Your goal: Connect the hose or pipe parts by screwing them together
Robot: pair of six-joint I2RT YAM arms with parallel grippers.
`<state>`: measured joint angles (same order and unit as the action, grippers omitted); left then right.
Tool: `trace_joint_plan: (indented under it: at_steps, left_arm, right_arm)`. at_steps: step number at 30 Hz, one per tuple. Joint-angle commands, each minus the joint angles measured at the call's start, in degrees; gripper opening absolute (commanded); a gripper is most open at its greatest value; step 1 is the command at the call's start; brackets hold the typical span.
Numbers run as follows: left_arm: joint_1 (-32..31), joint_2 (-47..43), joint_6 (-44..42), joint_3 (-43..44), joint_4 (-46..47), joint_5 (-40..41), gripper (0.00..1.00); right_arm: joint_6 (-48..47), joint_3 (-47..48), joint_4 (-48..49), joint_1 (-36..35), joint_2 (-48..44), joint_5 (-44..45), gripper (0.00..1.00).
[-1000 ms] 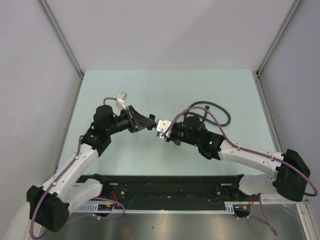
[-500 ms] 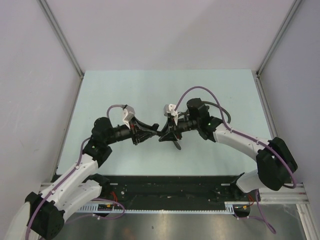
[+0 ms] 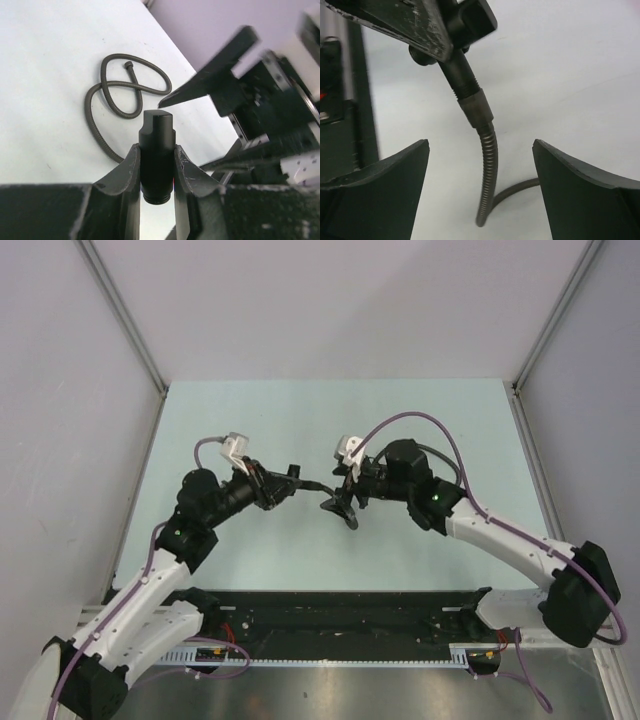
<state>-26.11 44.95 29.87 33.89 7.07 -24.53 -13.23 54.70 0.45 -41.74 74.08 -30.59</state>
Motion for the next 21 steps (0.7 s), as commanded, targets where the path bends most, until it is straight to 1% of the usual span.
trace_joint_plan:
  at_steps: [1, 2, 3, 5, 6, 10, 11, 12, 15, 19, 21]
  left_arm:
    - [1.32, 0.4, 15.11, 7.5, -8.72, 7.92, 0.0]
    - [2.11, 0.92, 17.39, 8.03, -9.61, 7.49, 0.0]
    - [2.46, 1.1, 22.03, 8.64, -10.66, 6.87, 0.0]
    - [3.43, 1.54, 27.49, 9.26, -10.94, 5.03, 0.0]
    - [3.69, 1.72, 28.83, 10.14, -11.2, 2.76, 0.0]
    - [4.31, 1.37, 36.65, 12.25, -11.55, -1.21, 0.0]
    - [4.31, 1.28, 39.97, 12.51, -11.47, -1.91, 0.0]
    - [4.31, 1.02, 41.22, 13.21, -11.47, -2.53, 0.0]
    - [4.4, 0.5, 45.44, 14.01, -11.64, -4.03, 0.0]
    - [4.31, -0.3, 48.97, 13.92, -12.08, -5.17, 0.01]
    - [4.31, -0.65, 50.28, 13.4, -12.34, -5.52, 0.0]
  right_arm:
    - [-9.5, -0.11, 4.02, -8.17, -4.91, 26.15, 0.93]
    - [-13.36, -1.77, 5.34, -11.67, -5.61, 29.85, 0.98]
    - [-15.22, -2.48, 8.4, -12.83, -5.97, 35.8, 0.99]
    - [-18.47, -4.06, 10.0, -15.64, -6.93, 38.58, 1.0]
    - [-19.28, -4.51, 11.66, -16.27, -7.28, 40.24, 1.0]
    - [-24.46, -6.27, 15.98, -20.31, -8.17, 45.69, 1.0]
    - [-25.78, -6.44, 17.64, -21.19, -8.08, 46.84, 0.99]
    - [-28.4, -6.62, 18.44, -22.67, -7.56, 48.68, 0.99]
    - [-31.93, -6.62, 21.6, -24.88, -6.15, 52.37, 0.97]
    - [-37.02, -6.62, 25.56, -26.81, -3.78, 54.93, 0.93]
    - [-38.53, -6.62, 27.41, -27.6, -3.16, 55.9, 0.88]
